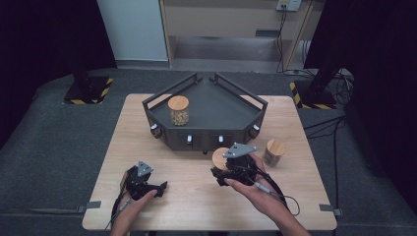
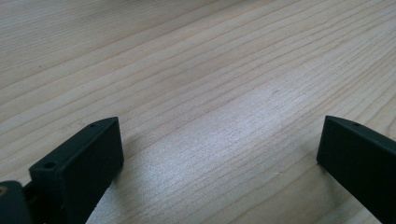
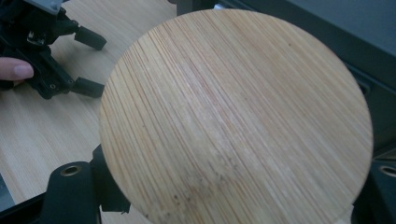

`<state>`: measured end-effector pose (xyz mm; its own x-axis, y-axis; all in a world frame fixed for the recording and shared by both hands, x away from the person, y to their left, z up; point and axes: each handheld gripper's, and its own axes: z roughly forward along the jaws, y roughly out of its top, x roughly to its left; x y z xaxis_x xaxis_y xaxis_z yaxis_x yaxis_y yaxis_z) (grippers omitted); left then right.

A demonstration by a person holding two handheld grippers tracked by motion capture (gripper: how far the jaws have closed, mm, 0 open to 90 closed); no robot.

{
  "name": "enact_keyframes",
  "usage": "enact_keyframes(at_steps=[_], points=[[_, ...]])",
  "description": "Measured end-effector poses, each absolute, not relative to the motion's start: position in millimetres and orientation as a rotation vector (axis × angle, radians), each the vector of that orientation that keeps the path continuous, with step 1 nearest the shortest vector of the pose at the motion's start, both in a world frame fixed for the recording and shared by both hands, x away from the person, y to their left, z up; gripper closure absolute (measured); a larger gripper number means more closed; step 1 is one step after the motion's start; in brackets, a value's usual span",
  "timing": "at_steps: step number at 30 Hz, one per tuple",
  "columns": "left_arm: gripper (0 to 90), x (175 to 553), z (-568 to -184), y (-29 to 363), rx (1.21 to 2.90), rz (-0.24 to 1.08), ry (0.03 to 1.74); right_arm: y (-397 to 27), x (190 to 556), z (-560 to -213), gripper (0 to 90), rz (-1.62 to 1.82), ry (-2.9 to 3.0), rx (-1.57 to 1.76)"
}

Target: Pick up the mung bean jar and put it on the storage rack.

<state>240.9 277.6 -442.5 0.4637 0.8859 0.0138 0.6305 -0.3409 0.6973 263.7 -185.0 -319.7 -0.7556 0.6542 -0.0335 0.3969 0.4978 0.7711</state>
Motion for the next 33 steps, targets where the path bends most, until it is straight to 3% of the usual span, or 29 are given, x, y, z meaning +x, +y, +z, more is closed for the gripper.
enact_keyframes(at_steps=[33], points=[[0.0, 240.9, -442.5, 277.4, 2.088, 0.527, 1.257, -168.8, 304.3, -281.1, 25.3, 1.108, 2.383, 0.904]])
